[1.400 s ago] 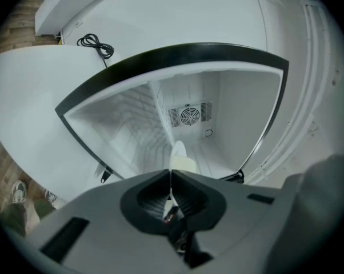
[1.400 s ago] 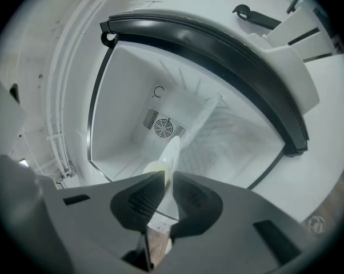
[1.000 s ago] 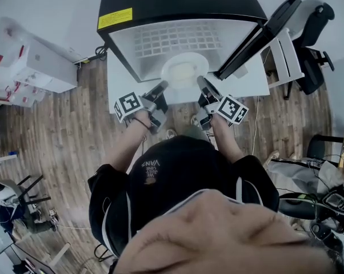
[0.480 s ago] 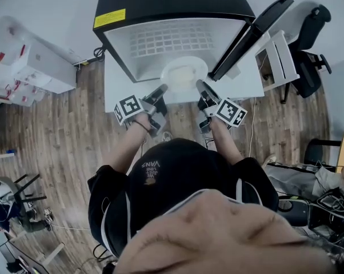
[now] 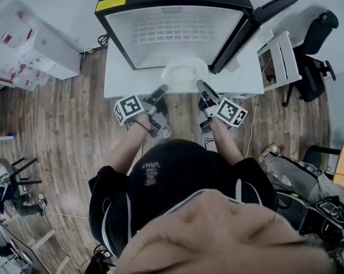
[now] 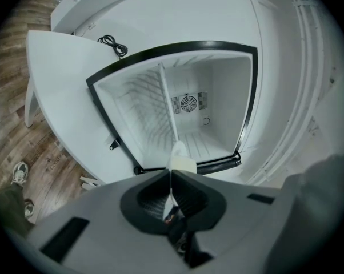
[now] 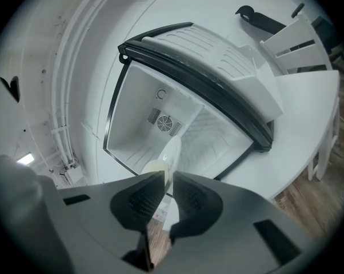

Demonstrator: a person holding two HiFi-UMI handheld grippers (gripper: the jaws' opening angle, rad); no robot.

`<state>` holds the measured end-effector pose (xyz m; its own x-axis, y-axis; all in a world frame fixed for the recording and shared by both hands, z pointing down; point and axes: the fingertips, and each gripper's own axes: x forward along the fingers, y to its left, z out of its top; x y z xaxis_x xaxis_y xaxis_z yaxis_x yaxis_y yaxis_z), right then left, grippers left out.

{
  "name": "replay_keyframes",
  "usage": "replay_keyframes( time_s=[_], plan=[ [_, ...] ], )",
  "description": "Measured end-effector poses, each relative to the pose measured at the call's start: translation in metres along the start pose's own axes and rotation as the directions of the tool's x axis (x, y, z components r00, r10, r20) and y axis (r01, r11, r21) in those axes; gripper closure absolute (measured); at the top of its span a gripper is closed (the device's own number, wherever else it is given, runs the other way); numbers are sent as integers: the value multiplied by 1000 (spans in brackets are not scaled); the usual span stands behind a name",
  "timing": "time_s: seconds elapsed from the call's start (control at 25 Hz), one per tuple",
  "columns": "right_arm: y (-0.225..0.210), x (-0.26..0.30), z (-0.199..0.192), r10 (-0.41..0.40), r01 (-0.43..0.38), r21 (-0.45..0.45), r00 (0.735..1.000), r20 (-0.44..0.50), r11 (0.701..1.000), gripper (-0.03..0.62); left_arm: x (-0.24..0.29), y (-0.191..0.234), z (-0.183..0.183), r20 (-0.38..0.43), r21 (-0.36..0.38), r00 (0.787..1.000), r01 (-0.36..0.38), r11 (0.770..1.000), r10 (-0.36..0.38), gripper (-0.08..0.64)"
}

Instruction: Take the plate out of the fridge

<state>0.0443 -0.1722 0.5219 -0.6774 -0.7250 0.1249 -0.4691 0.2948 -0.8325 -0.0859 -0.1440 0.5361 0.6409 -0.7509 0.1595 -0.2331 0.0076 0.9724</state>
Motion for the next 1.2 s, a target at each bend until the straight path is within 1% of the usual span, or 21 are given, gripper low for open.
replay_keyframes(
  time_s=[0.12, 0.56, 1.2],
  plan=[
    [0, -8, -7, 8, -8, 0, 1000, -16, 1000, 538, -8, 3, -11, 17, -12, 1000, -5, 1000, 5, 535],
    [5, -30, -29, 23, -24, -6, 998, -56, 1000, 538, -33, 8, -36, 57, -18, 998, -14, 1000, 15, 535],
    [10, -52, -41, 39, -40, -14, 997, -67, 999, 538, -48, 7, -59, 83, -6, 997, -6, 1000, 7, 535]
  ],
)
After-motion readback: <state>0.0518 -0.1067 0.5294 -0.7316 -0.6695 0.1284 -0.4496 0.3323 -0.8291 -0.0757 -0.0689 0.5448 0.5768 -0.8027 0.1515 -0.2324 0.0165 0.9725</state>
